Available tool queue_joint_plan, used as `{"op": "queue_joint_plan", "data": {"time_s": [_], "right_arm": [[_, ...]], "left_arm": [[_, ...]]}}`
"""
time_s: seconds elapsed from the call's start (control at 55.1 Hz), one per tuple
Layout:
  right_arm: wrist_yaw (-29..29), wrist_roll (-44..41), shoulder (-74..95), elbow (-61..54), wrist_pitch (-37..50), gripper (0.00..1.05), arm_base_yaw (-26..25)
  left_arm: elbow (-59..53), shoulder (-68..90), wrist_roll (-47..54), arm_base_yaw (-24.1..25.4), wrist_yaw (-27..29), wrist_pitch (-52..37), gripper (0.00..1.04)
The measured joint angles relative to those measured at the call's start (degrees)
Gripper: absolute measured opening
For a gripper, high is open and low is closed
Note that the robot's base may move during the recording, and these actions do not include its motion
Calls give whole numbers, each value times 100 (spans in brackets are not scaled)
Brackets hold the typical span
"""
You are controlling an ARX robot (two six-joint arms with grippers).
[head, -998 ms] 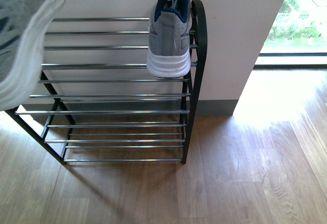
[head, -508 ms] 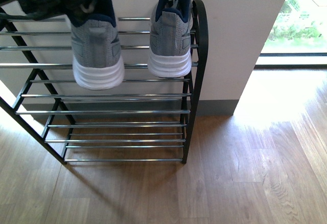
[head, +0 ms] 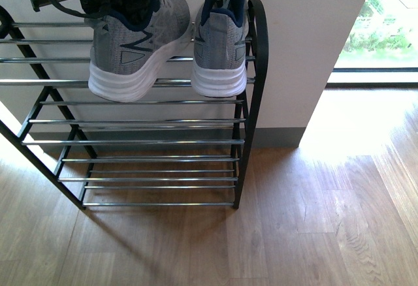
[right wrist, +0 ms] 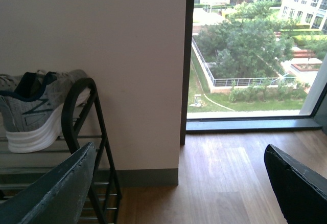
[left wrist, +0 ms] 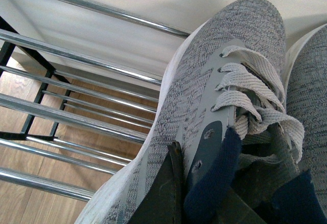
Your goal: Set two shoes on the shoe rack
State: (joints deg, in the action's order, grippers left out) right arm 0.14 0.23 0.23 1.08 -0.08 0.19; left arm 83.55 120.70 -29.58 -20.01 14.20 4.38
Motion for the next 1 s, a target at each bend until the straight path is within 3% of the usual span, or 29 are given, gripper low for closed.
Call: {"op": "queue_joint_plan", "data": {"time_s": [0.2,0.236,0.381,0.562,0.671,0.744,0.78,0.871,0.943,0.998], "right_arm": [[0,0,0,2,0,96,0],[0,0,0,0,0,96,0],[0,0,0,2,0,96,0],[0,0,0,0,0,96,0],[2,0,0,0,0,96,0],[0,0,0,0,0,96,0],[2,0,0,2,0,96,0],[0,-2,0,0,0,96,0],[0,0,0,2,0,96,0],[0,0,0,2,0,96,0]], "left_arm": [[-107,0,-439,20,98,-103,2],[-107,4,-562,24,70,-66,6],[-111,-7,-953,15,-229,28,31],[-389,-817,-1449,17,-968,415,74],[-785,-1744,-1038,11,-767,225,95],[-1950,-2297,466,70,208,-2437,79],[-2518,-2494,1132,160,251,-3412,72],[-3425,-2793,1987,345,186,-4610,60],[-3969,-3010,2326,481,81,-5093,51],[-4579,-3335,2592,636,-55,-5412,38]]}}
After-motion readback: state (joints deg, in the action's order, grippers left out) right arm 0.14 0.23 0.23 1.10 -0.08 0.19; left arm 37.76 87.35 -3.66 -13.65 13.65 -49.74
